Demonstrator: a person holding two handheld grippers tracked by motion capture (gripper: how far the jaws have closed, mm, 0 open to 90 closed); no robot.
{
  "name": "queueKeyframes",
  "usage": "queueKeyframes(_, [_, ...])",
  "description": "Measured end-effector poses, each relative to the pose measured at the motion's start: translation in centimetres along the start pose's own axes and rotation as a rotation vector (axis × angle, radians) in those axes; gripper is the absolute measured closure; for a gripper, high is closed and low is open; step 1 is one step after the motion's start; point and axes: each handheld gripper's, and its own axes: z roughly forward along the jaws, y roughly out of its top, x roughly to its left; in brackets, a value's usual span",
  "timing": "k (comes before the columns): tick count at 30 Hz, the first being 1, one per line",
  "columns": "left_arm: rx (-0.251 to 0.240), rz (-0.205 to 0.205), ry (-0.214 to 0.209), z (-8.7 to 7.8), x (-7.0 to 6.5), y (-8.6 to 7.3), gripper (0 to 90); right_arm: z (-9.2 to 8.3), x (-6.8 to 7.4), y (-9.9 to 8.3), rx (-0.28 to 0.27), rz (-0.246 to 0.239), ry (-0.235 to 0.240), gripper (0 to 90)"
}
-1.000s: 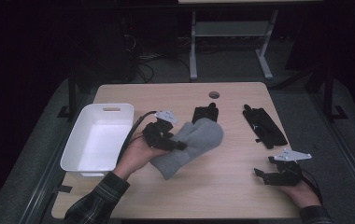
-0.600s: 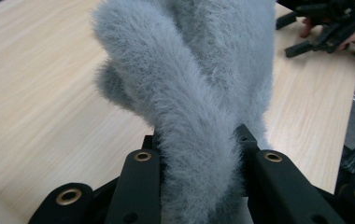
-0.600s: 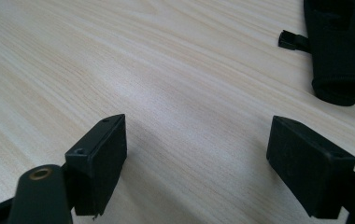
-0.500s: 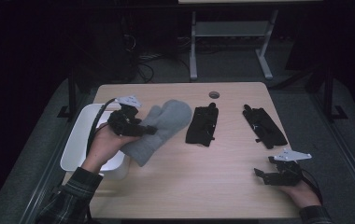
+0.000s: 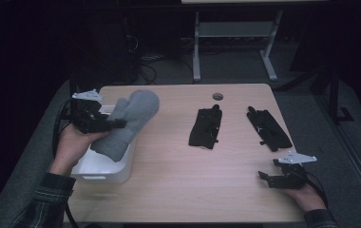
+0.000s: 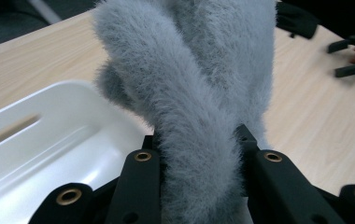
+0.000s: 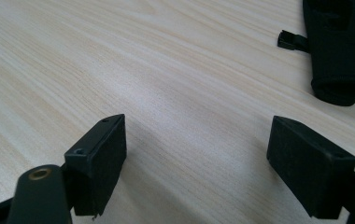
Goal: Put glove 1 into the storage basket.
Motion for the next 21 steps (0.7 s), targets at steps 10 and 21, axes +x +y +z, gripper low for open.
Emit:
queueKeyframes(10, [0.007, -0.091, 0.060, -1.1, 3.5, -3.3, 70.7, 0.0, 0.0, 0.0, -0.001, 0.000, -0.003, 19.7])
queueKeyframes(21, [0.058, -0.162, 0.070, 1.6, 6.0, -6.7, 70.6, 0.0, 0.0, 0.0, -0.001, 0.003, -0.004, 19.6])
